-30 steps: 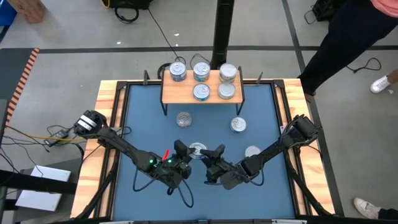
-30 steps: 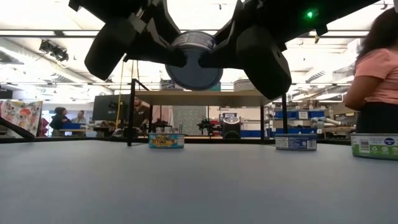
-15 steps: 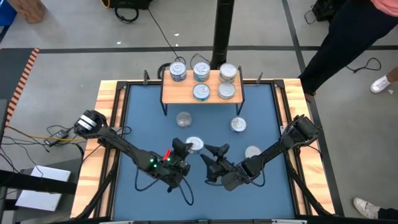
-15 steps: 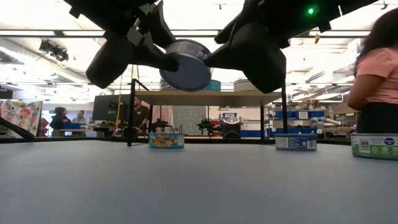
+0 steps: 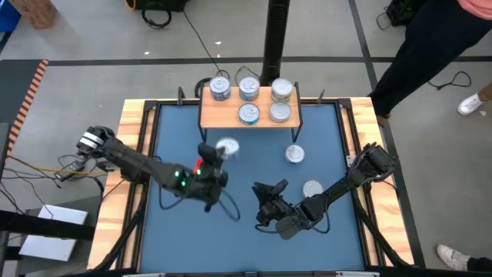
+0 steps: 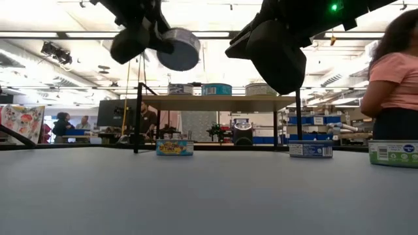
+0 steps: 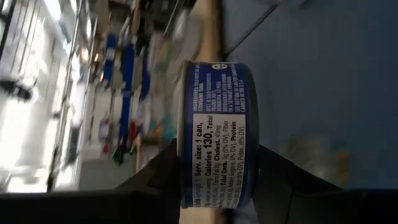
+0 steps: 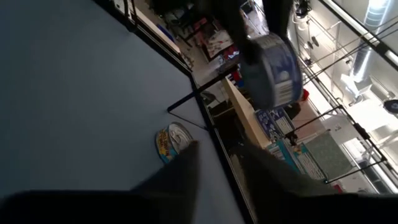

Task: Stack canned seafood by type on shelf
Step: Put the blue tuna can on the shelf aligned with the other blue tuna can

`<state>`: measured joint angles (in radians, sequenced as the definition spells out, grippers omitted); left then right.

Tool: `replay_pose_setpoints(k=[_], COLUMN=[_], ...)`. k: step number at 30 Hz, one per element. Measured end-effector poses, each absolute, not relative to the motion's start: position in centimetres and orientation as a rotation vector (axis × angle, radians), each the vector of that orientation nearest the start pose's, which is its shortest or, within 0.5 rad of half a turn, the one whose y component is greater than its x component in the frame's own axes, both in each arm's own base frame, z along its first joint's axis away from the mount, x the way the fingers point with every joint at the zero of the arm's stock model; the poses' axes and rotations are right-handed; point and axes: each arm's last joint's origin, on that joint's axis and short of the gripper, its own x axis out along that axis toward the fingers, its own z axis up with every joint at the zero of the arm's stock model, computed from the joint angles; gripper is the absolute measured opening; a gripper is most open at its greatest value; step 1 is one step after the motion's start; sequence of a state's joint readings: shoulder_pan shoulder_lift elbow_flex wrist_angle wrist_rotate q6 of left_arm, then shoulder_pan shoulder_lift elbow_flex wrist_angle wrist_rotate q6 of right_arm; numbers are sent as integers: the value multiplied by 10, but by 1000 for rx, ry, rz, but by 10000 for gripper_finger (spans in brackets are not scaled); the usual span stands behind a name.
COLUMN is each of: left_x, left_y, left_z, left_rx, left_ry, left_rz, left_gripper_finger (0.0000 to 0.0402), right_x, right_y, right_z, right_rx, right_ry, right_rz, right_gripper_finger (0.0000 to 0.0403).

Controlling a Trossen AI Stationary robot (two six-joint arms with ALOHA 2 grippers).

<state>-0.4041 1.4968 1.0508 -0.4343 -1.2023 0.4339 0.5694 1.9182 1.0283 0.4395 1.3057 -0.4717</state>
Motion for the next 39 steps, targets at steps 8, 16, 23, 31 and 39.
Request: replay_pose_setpoints(k=[8, 16, 23, 31, 39], left_x=[286, 291, 291, 291, 293], left_y=[-26, 27, 53, 72, 71], left_z=[263, 263, 263, 260, 256], left_rx=[1010, 882, 826, 769, 738], left_ry=[957, 1034, 1055, 1069, 1060], left_rz=[768, 802, 760, 753, 662], left_gripper_finger=[145, 145, 145, 145, 221], right_x=[336, 336, 336, 336, 336], right_y=[176, 176, 175, 175, 175], right_z=[165, 165, 164, 164, 163], right_rx=[-821, -823, -826, -829, -840], right_ry=[456, 459, 462, 464, 473], right_rz=[-644, -642, -642, -641, -638], right_gripper_finger=[21, 7, 4, 4, 5])
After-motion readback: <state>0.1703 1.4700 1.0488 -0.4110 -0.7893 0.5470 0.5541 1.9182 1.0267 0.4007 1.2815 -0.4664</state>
